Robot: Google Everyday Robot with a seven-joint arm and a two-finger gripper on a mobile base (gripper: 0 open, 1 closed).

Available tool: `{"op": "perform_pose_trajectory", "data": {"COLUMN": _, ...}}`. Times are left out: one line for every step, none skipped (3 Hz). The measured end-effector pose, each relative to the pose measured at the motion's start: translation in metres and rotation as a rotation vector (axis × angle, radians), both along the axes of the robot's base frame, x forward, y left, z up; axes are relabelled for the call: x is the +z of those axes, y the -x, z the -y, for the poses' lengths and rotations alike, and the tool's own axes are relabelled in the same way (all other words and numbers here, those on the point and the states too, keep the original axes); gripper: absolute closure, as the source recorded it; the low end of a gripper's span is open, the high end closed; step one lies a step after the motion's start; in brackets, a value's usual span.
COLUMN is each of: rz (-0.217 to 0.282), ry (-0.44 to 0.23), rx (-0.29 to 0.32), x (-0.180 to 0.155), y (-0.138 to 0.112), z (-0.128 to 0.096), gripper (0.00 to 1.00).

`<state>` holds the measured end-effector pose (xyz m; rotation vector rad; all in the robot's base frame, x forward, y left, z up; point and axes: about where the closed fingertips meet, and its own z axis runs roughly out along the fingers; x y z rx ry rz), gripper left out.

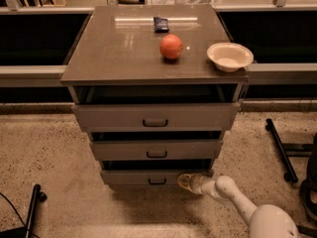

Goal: Close bottom drawer

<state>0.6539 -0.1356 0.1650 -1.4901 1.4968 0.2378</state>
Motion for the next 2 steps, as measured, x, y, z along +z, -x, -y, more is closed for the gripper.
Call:
{"op": "perform_pose_trajectory", "data": {"rz": -0.017, "ry": -0.01, "rx": 0.025, "x": -0.001, "y": 0.006, "z": -0.003, "gripper": 0.74}}
{"op": "perform_pose_trajectory", "data": {"rz": -0.055, "ry": -0.048, "rx": 0.077, "x": -0.004, "y": 0.043, "z": -0.013, "gripper": 0.51}}
